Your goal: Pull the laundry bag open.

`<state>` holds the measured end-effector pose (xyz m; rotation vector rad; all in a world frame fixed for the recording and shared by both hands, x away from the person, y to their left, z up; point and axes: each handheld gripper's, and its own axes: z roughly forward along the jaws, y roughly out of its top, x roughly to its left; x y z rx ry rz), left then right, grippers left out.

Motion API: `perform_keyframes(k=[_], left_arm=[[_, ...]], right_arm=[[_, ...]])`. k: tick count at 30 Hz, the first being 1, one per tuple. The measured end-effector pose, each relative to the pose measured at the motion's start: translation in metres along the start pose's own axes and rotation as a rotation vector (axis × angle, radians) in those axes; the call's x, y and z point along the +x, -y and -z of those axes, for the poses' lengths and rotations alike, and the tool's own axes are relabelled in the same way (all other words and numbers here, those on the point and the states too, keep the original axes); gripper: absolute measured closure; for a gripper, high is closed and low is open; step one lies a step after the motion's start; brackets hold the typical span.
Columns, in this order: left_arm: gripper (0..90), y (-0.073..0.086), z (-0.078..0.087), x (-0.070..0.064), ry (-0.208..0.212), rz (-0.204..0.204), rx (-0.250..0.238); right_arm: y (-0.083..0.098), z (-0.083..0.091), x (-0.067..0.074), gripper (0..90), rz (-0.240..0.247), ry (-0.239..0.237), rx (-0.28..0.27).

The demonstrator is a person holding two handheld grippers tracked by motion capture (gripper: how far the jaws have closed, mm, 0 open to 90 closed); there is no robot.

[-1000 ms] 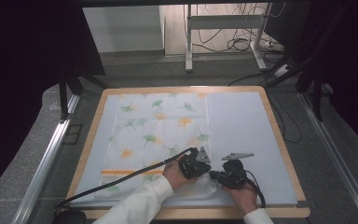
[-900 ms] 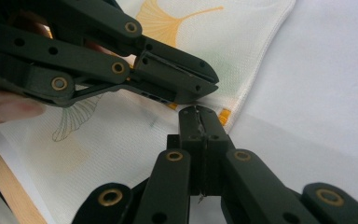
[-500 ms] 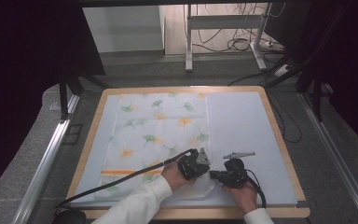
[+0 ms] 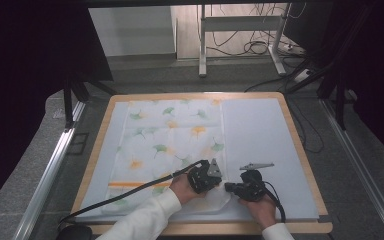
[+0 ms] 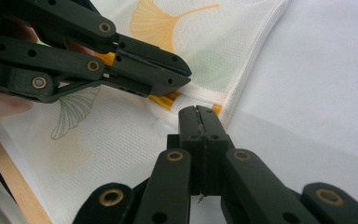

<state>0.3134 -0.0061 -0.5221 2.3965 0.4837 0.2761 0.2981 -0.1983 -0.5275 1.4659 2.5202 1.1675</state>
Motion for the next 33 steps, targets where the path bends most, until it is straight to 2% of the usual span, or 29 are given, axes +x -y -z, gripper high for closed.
perform_keyframes(k=[26,30,33], left_arm=[[90.0,0.003,0.001,0.002,-0.005,0.018,0.002],[90.0,0.003,0.0,0.002,-0.003,0.025,-0.003],[90.0,0.003,0.0,0.002,-0.007,0.024,-0.006]], right_arm=[[-0.001,0.0,0.0,89.3,0.008,-0.002,-0.001],[-0.006,0.001,0.001,89.2,0.007,0.022,-0.025],[-0.01,-0.001,0.0,89.2,0.004,0.044,-0.017]])
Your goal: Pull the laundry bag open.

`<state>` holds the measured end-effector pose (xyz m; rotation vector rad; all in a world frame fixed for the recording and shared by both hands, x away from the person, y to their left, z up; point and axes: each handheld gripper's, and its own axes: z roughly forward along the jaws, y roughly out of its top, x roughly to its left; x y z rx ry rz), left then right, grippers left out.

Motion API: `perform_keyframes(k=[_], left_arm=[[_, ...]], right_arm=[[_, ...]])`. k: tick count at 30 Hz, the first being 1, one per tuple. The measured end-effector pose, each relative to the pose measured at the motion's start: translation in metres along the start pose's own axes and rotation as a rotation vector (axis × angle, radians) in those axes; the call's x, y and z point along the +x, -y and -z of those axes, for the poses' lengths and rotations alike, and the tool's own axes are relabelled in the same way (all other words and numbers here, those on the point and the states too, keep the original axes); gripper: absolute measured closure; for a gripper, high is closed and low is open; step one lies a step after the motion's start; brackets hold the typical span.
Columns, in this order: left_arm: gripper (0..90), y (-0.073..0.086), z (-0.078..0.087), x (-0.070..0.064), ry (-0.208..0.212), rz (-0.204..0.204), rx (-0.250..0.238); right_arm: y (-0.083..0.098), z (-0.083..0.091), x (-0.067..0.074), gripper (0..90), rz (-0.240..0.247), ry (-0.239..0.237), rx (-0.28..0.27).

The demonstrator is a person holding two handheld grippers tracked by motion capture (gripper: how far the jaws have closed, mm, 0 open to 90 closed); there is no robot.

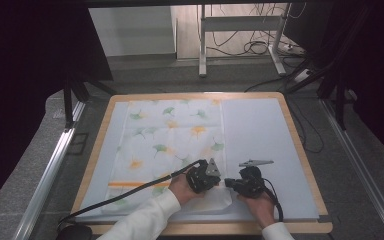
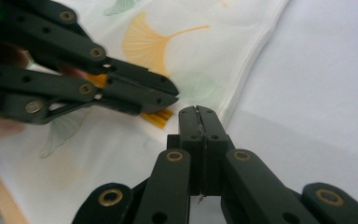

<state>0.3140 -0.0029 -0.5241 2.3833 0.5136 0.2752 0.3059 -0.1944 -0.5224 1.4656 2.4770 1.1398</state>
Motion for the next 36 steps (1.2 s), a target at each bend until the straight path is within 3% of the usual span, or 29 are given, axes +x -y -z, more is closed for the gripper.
perform_keyframes(k=[14,36], left_arm=[[90.0,0.001,0.004,-0.002,-0.025,-0.028,0.021],[90.0,0.02,0.018,0.007,-0.025,0.021,0.019]], right_arm=[[0.0,-0.004,0.001,89.4,0.003,-0.006,0.004],[0.001,-0.004,0.0,89.4,0.012,-0.005,0.002]])
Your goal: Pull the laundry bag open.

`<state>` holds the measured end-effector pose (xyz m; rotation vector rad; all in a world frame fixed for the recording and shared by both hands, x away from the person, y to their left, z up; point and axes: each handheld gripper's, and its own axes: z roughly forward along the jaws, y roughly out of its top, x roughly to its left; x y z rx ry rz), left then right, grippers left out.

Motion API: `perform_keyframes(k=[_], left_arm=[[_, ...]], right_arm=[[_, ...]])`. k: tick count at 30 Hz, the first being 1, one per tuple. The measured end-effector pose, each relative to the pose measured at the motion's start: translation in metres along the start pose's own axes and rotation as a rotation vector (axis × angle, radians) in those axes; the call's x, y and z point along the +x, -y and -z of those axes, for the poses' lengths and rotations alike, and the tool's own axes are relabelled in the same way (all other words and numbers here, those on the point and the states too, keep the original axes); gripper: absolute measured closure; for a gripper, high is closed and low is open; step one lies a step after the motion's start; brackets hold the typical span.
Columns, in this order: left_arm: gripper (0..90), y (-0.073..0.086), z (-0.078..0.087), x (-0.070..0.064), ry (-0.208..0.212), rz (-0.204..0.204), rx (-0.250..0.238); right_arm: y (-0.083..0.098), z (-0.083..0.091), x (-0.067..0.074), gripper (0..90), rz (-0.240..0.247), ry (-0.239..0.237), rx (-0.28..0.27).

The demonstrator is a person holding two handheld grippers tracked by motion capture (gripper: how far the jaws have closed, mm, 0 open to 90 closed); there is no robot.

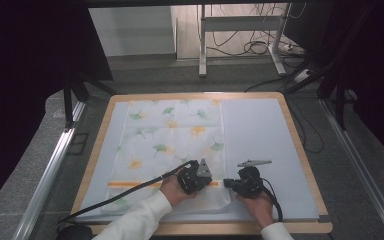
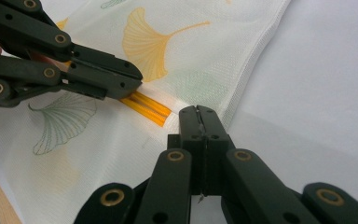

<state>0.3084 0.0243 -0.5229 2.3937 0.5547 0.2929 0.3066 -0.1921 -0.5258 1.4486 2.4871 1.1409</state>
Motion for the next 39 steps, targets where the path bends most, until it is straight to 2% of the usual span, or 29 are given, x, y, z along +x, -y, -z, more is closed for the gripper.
perform_keyframes(k=[9,15,25,28,32,39], left_arm=[[90.0,0.012,0.008,0.008,-0.005,0.032,-0.007],[90.0,0.021,0.014,0.014,-0.005,0.069,-0.012],[90.0,0.029,0.02,0.016,-0.019,0.082,-0.005],[90.0,0.032,0.021,0.016,-0.022,0.098,-0.012],[90.0,0.034,0.023,0.017,-0.035,0.095,-0.007],[90.0,0.039,0.027,0.02,-0.032,0.115,-0.004]], right_arm=[[0.001,0.0,0.0,89.4,0.002,0.0,-0.005],[0.001,0.0,0.0,89.4,0.003,-0.001,-0.004],[0.001,0.0,0.0,89.4,0.004,-0.003,-0.008],[0.001,0.0,0.0,89.4,0.007,-0.004,-0.008],[0.001,0.0,0.0,89.4,0.005,-0.006,-0.005],[0.001,0.0,-0.001,89.4,0.004,-0.012,-0.007]])
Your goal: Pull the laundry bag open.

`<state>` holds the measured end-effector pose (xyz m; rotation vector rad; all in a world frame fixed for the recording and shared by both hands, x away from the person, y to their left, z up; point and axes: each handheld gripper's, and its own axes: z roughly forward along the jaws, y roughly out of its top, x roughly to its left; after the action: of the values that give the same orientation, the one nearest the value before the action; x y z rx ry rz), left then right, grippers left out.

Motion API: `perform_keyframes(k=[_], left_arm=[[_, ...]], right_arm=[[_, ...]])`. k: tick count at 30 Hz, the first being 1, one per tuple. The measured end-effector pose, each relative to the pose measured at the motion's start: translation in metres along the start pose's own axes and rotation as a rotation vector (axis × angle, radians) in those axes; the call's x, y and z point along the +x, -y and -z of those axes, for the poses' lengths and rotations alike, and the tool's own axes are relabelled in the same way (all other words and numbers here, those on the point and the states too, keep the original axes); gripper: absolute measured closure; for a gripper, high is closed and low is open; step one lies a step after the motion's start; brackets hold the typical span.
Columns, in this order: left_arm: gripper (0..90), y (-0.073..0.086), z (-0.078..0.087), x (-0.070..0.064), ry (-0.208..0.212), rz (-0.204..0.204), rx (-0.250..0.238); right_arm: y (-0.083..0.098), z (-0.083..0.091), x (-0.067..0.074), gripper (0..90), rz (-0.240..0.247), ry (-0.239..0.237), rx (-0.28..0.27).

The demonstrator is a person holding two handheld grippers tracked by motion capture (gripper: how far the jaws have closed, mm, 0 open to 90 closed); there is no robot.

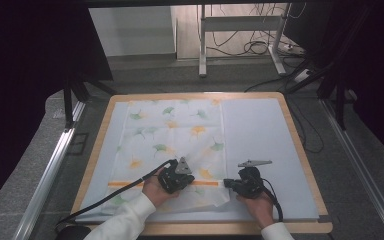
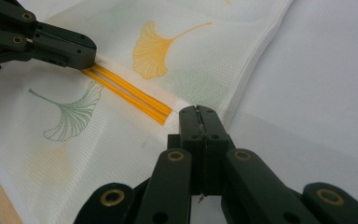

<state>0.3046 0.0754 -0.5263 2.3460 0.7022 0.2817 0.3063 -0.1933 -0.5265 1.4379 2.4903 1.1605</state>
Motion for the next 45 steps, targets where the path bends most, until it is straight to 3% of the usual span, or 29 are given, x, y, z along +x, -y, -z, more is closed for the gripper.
perform_keyframes(k=[45], left_arm=[[90.0,0.02,0.021,0.02,0.021,0.074,0.049]], right_arm=[[0.0,0.0,0.0,89.4,0.001,-0.001,0.0]])
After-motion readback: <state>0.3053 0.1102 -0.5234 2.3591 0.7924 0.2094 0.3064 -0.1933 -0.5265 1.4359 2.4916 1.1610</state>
